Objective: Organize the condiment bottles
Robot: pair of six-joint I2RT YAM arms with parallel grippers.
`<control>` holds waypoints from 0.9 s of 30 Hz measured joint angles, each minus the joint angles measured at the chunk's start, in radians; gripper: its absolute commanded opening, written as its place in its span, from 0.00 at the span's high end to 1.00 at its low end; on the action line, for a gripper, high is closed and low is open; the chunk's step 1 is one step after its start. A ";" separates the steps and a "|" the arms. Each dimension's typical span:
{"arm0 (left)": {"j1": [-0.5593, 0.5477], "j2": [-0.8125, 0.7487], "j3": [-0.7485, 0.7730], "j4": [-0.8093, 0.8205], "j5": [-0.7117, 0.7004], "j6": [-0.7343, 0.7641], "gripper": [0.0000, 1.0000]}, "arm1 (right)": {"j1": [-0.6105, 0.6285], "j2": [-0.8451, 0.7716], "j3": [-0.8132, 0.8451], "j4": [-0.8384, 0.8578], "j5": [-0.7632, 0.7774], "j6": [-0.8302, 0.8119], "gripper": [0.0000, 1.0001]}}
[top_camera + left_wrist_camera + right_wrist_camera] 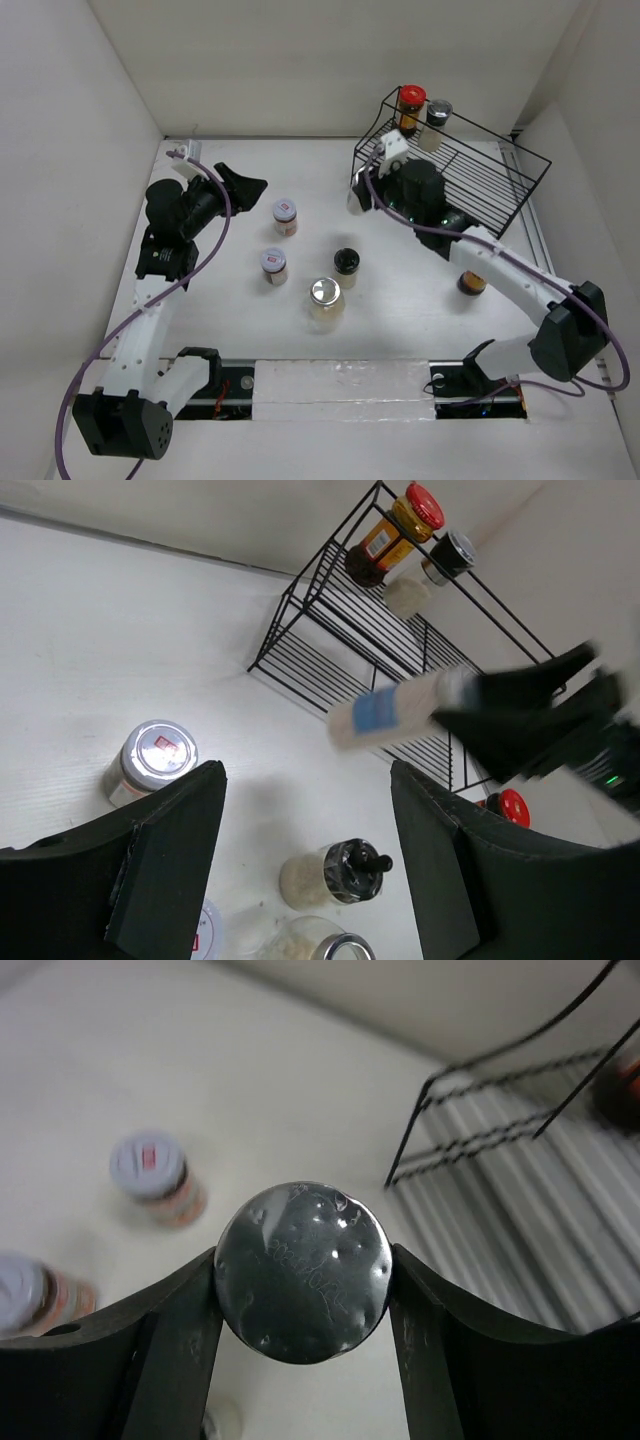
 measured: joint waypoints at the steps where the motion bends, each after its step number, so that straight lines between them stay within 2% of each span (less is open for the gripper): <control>1: 0.000 0.000 -0.003 -0.001 0.000 0.000 0.38 | -0.013 -0.003 0.031 0.010 0.007 -0.007 0.56; 6: 0.000 -0.008 -0.005 -0.002 0.000 -0.001 0.38 | -0.203 -0.042 0.231 0.073 -0.001 -0.037 0.56; 12: 0.000 -0.015 -0.005 -0.002 0.000 -0.001 0.38 | -0.448 -0.026 0.429 0.055 -0.003 -0.061 0.56; 18: 0.000 -0.015 -0.005 -0.002 -0.001 -0.001 0.38 | -0.573 0.065 0.529 -0.009 -0.059 -0.061 0.56; 27: 0.000 -0.014 -0.005 -0.002 -0.001 -0.001 0.38 | -0.675 0.199 0.536 -0.106 -0.153 -0.034 0.56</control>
